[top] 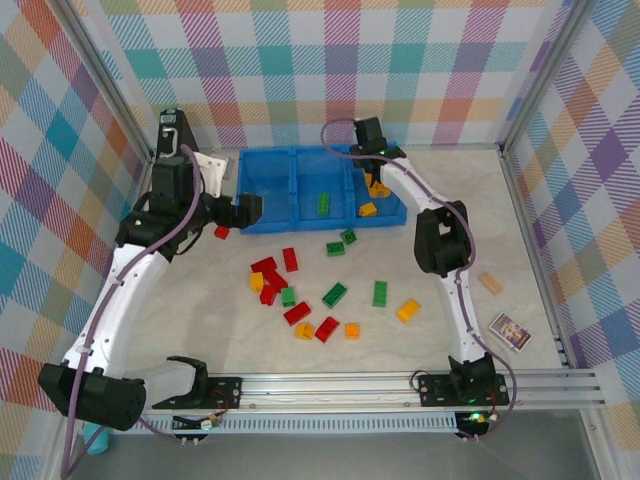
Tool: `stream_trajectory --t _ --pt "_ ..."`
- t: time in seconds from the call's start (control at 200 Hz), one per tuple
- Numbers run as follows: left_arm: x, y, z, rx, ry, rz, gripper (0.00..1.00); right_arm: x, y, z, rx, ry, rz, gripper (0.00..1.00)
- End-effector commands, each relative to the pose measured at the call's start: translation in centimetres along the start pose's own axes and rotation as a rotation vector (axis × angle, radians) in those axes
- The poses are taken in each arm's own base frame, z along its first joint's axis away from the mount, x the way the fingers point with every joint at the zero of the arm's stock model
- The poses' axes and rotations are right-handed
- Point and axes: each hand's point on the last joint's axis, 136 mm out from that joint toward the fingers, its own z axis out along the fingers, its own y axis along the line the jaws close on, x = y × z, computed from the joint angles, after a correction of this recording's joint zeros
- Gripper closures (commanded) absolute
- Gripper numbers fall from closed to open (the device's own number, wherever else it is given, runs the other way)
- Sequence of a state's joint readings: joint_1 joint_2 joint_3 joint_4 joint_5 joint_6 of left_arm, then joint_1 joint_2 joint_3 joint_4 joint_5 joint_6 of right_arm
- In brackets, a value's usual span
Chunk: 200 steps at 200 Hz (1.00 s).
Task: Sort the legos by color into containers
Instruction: Place the lego in the container, then pick up the lego from the bottom-right of the table.
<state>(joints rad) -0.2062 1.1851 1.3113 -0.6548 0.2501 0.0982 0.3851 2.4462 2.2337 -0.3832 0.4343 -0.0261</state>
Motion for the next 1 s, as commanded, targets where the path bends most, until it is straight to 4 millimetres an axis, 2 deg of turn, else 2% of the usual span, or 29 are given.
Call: stream_trajectory --t 0.0,0.08,0.165,0.235,0.24,0.245,0.25,0.325,0.465,0.63,0.67,0.73,0.85,0.995 --pt "0.1 0.1 -0.2 0.001 0.009 0.007 0.0 -2.1 -0.6 -1.0 -0.002 -0.048 0.01 0.42" --pt "0.0 0.1 -0.4 -0.002 0.006 0.011 0.0 -2.6 -0.8 -2.5 -0.02 -0.046 0.011 0.41" --pt "0.0 0.2 -0.5 -0.008 0.005 0.014 0.0 -2.8 -1.7 -5.4 -0.02 -0.027 0.032 0.41" --pt "-0.1 0.2 -0.8 -0.014 -0.003 0.02 0.0 -2.2 -3.0 -8.4 -0.003 0.009 0.07 0.39" --pt "-0.1 0.2 -0.8 -0.015 -0.003 0.021 0.0 -1.5 -3.0 -8.1 0.0 0.025 0.069 0.39" --pt "-0.1 0.2 -0.8 -0.015 -0.005 0.022 0.0 -1.9 -3.2 -8.7 0.002 0.017 0.075 0.38" --pt "-0.1 0.2 -0.8 -0.015 -0.006 0.022 0.0 -1.2 -3.1 -8.4 0.005 0.036 0.073 0.38" --pt "-0.1 0.1 -1.0 -0.014 -0.015 0.027 0.0 0.3 -5.2 -12.3 0.051 0.068 0.131 0.36" --pt "-0.2 -0.1 -1.5 -0.011 -0.036 0.03 0.0 5.9 -7.7 -18.6 0.086 0.156 0.279 0.32" --pt "-0.5 0.0 -1.9 -0.021 -0.059 0.034 0.0 16.3 -7.6 -23.8 0.064 0.381 0.495 0.28" --pt "-0.4 0.0 -1.8 -0.018 -0.055 0.03 0.0 18.3 -7.4 -24.9 0.055 0.426 0.53 0.27" --pt "-0.5 -0.1 -1.9 -0.013 -0.058 0.03 0.0 20.5 -7.8 -26.6 0.08 0.472 0.577 0.26" --pt "-0.6 -0.2 -2.2 -0.014 -0.073 0.032 0.0 23.6 -7.9 -29.0 0.088 0.536 0.661 0.26" --pt "-0.6 -0.2 -2.3 -0.016 -0.082 0.03 0.0 27.8 -6.3 -30.2 0.053 0.639 0.821 0.28"
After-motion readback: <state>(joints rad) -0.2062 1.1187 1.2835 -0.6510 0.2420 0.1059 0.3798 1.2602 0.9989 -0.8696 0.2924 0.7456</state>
